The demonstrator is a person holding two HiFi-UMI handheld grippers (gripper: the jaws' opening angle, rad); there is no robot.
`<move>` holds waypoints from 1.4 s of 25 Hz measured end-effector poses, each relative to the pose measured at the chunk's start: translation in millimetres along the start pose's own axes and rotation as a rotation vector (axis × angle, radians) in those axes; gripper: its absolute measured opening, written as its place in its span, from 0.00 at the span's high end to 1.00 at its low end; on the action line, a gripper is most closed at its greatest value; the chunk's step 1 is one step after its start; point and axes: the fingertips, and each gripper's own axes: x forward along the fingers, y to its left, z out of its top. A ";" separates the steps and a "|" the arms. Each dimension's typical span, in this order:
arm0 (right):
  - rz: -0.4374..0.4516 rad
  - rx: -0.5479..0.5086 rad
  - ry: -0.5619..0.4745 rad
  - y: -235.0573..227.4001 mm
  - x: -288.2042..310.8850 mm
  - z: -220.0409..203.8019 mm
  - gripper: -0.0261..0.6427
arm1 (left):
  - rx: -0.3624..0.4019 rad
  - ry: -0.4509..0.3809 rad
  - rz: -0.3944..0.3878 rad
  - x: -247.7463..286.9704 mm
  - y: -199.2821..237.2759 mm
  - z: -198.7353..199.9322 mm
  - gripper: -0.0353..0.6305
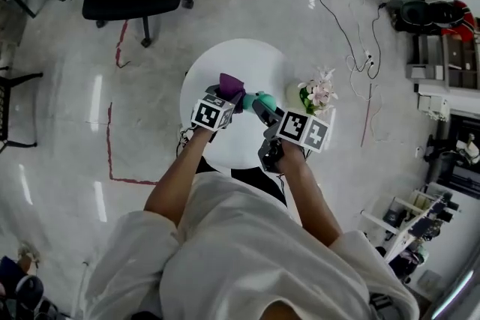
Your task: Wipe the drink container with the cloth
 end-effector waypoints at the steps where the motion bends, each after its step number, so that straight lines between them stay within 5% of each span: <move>1: -0.005 0.004 -0.006 -0.6 -0.2 -0.4 0.50 | 0.024 0.027 0.004 6.6 4.5 -4.9 0.76; 7: -0.008 0.026 -0.026 -5.4 2.9 -5.7 0.50 | 0.030 0.191 0.049 33.5 28.4 -39.8 0.76; 14: 0.041 -0.032 0.030 -21.4 -10.9 -17.2 0.51 | 0.027 0.173 0.047 41.4 18.8 -46.0 0.76; 21: 0.179 -0.192 0.078 -49.7 -37.2 -6.5 0.48 | -0.053 0.080 0.188 2.8 -0.3 -25.4 0.76; 27: 0.605 -0.574 0.187 -33.2 -60.7 4.1 0.50 | -0.112 -0.085 0.328 -49.4 -29.7 4.1 0.76; 35: 0.666 -1.534 0.222 -52.3 -58.2 -1.0 0.41 | -0.213 -0.274 0.492 -104.2 -72.8 14.5 0.76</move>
